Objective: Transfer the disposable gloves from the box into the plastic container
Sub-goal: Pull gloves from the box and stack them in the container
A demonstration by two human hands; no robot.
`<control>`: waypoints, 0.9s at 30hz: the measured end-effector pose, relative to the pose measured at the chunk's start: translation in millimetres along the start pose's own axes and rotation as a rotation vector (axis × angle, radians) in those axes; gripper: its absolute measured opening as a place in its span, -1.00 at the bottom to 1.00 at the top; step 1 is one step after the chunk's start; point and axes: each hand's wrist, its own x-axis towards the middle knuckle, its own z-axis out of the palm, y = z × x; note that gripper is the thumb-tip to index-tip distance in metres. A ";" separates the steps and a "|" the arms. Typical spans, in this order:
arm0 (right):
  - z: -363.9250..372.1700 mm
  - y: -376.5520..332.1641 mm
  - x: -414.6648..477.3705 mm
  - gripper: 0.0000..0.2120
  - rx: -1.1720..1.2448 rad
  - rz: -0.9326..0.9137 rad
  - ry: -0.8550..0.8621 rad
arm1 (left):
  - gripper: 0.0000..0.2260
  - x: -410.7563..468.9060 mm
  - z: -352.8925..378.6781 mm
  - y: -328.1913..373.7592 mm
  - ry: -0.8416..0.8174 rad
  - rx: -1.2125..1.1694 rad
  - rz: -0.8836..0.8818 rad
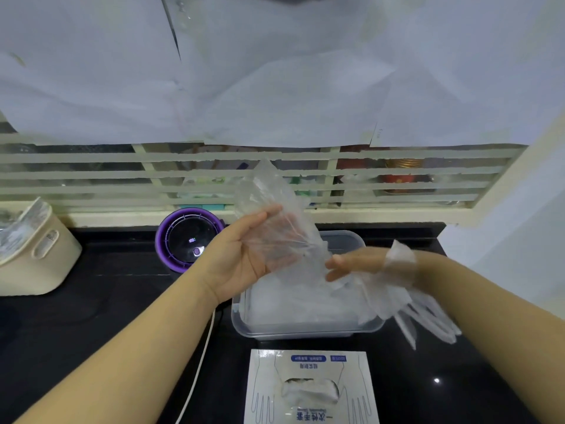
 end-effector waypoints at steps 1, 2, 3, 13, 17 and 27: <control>4.5 5.2 5.3 -0.03 0.147 -0.019 -0.042 | -0.77 0.5 0.7 1.6 -0.017 -0.024 0.007; 7.5 10.0 11.1 0.00 0.283 -0.046 -0.056 | -0.76 1.2 0.9 3.4 -0.034 -0.049 0.013; 12.1 11.7 14.5 0.03 0.431 -0.076 -0.064 | -0.75 1.4 1.0 4.6 -0.049 -0.075 0.014; 8.8 -11.4 16.2 -0.77 0.621 -0.319 0.335 | -0.78 2.3 -8.4 -3.1 0.073 -0.072 0.078; 1.9 -4.6 16.4 -0.89 0.395 -0.296 0.522 | -0.80 -0.2 -18.3 -12.3 0.267 0.150 0.084; 5.2 2.1 38.3 -0.89 -0.103 -0.081 0.472 | -0.68 -7.4 -18.3 -20.7 0.235 1.531 0.774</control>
